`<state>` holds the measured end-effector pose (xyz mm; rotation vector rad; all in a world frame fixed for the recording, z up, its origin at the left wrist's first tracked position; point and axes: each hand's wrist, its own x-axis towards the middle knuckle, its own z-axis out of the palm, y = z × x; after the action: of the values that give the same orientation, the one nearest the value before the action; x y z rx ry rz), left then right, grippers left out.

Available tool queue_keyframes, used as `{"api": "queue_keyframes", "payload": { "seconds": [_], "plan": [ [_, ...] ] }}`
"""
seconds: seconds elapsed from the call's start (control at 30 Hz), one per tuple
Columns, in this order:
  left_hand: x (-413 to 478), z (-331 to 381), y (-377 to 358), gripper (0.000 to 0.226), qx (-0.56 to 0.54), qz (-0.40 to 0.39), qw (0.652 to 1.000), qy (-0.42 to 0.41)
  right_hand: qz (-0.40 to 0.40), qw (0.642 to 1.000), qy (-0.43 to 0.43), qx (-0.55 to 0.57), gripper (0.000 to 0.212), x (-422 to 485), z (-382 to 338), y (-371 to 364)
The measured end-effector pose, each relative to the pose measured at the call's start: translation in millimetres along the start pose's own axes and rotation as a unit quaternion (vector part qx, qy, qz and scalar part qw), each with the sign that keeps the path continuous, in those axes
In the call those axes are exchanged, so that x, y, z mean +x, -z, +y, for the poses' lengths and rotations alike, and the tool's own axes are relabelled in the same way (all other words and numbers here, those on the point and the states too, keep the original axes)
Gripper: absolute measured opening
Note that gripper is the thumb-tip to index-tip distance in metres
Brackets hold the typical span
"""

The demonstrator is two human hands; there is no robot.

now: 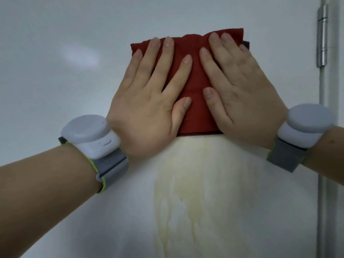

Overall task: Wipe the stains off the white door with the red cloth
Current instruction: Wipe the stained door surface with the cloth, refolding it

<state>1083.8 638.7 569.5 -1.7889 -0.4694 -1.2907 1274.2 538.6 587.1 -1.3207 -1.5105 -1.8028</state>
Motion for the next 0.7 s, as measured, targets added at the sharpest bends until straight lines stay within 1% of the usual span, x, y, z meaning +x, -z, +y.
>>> {"api": "queue_keyframes", "payload": {
  "seconds": [0.43,0.57,0.7],
  "plan": [
    [-49.0,41.0,-6.8,0.064,-0.021,-0.013,1.000,0.013,-0.034,0.999,0.029,0.017,0.059,-50.9,-10.7,5.0],
    [-50.7,50.8,-5.9,0.066,-0.028,-0.018,0.999,0.002,-0.044,0.998,0.047,0.015,0.060,-60.8,-1.7,10.2],
    [-34.6,42.0,-3.3,0.067,-0.024,-0.029,0.999,-0.026,-0.041,0.998,0.053,0.010,0.061,-55.6,6.6,8.9]
  ]
}}
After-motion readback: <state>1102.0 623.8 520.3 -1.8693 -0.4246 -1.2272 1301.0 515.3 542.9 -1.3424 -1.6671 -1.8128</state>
